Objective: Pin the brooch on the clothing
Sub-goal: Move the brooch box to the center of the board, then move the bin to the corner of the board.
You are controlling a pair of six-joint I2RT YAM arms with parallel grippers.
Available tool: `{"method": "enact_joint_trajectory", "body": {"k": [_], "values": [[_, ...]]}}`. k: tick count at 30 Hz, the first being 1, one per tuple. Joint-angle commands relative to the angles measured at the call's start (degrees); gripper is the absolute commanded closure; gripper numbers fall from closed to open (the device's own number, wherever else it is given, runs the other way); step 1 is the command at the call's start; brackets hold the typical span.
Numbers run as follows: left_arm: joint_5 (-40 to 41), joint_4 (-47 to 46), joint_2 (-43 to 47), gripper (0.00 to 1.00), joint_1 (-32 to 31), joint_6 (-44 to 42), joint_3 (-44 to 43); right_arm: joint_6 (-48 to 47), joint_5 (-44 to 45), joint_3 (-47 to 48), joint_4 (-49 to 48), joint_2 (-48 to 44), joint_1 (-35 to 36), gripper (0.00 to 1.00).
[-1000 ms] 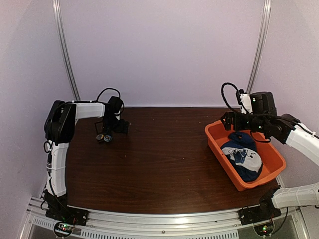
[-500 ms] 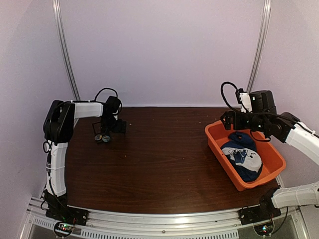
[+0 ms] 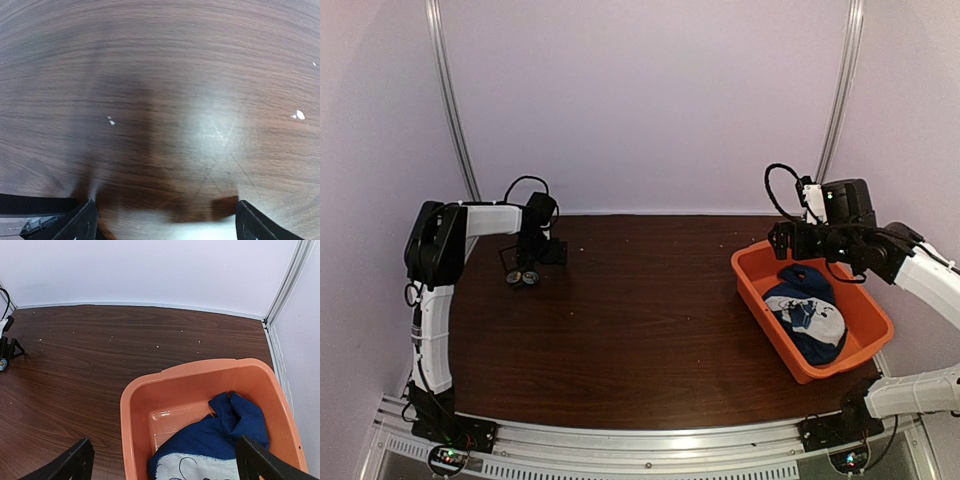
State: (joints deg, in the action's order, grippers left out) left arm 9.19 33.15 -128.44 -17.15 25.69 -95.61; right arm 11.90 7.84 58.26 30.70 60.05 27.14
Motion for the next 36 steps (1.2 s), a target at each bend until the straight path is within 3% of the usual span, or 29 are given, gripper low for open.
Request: {"method": "enact_joint_trajectory", "body": {"k": [1, 14, 25, 29, 36], "values": [[3.57, 5.26, -2.51, 0.02, 1.59, -0.29, 2.54, -0.82, 1.97, 1.69, 1.82, -0.68, 0.29, 0.00], [3.54, 5.26, -1.05, 0.02, 0.95, 0.93, 3.17, -0.58, 4.58, 1.24, 3.20, 0.26, 0.12, 0.00], [3.11, 5.16, 5.60, 0.02, -6.96, -0.73, 0.54, 2.42, 10.40, -1.21, 12.69, 2.97, -3.20, 0.00], [-0.16, 5.09, 7.81, 0.02, -10.07, -1.15, -0.54, 5.59, 9.03, -3.41, 15.23, 3.39, -3.74, 0.00], [-5.82, 4.46, 10.47, 0.02, -14.67, -1.53, -1.58, 6.95, -2.74, -1.63, 12.12, 7.58, -1.74, 0.00]]}}
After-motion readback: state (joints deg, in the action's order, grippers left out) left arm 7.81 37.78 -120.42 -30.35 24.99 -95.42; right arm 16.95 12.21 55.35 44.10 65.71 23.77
